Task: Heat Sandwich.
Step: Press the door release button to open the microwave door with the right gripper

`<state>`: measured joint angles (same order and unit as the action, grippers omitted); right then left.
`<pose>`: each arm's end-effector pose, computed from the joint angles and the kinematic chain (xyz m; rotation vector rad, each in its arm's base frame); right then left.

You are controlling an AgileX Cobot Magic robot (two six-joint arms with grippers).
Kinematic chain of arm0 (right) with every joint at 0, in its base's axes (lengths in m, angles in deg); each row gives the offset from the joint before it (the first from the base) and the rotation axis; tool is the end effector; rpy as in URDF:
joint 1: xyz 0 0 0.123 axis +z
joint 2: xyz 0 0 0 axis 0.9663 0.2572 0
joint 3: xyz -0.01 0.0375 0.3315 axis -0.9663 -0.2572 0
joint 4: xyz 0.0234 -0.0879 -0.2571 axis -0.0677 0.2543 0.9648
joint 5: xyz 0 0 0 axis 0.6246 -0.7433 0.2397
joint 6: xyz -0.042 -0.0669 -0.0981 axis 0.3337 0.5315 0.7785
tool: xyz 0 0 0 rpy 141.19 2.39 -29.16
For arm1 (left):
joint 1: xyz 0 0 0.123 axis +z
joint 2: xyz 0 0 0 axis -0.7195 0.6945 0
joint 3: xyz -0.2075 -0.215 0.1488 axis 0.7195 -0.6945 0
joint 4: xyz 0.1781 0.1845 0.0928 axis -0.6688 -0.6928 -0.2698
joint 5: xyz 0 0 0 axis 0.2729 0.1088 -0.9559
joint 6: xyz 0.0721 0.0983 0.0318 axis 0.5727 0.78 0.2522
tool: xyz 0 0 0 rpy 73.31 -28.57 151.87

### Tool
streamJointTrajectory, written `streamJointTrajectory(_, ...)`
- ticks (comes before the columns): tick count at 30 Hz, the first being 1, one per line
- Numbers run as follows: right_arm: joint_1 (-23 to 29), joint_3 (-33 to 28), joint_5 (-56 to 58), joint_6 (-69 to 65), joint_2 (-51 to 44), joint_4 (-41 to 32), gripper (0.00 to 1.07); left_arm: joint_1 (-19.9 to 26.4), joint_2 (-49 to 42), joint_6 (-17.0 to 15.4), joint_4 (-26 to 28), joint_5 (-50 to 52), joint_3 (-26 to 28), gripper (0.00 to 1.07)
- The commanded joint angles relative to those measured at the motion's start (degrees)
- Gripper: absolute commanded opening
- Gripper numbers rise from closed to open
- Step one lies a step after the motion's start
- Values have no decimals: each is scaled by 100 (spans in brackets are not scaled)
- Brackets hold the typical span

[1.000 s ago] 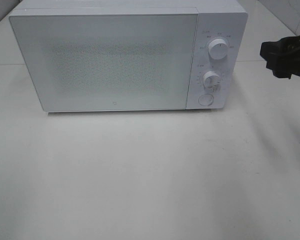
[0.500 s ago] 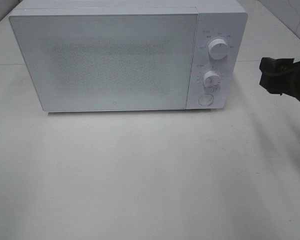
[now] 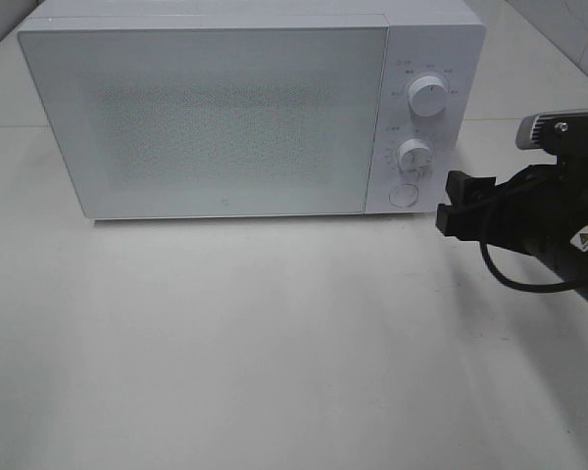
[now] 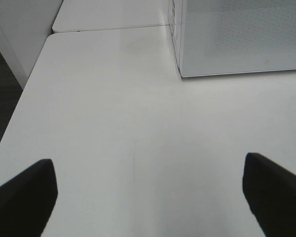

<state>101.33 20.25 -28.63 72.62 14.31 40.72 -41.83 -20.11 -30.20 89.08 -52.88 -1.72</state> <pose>0.2678 0.0813 0.1821 -0.0704 1.7719 0.0591 -0.0043 -0.0118 0.2735 0.0789 2.0247 0.0129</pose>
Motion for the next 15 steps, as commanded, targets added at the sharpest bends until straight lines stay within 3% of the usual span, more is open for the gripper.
streamJointTrajectory(1,470,6,-395,69,286,-533,76,29,-120,-40,17,63,0,96)
streamJointTrajectory(15,1289,6,-751,189,751,-1398,76,29,-120,-40,17,63,0,96)
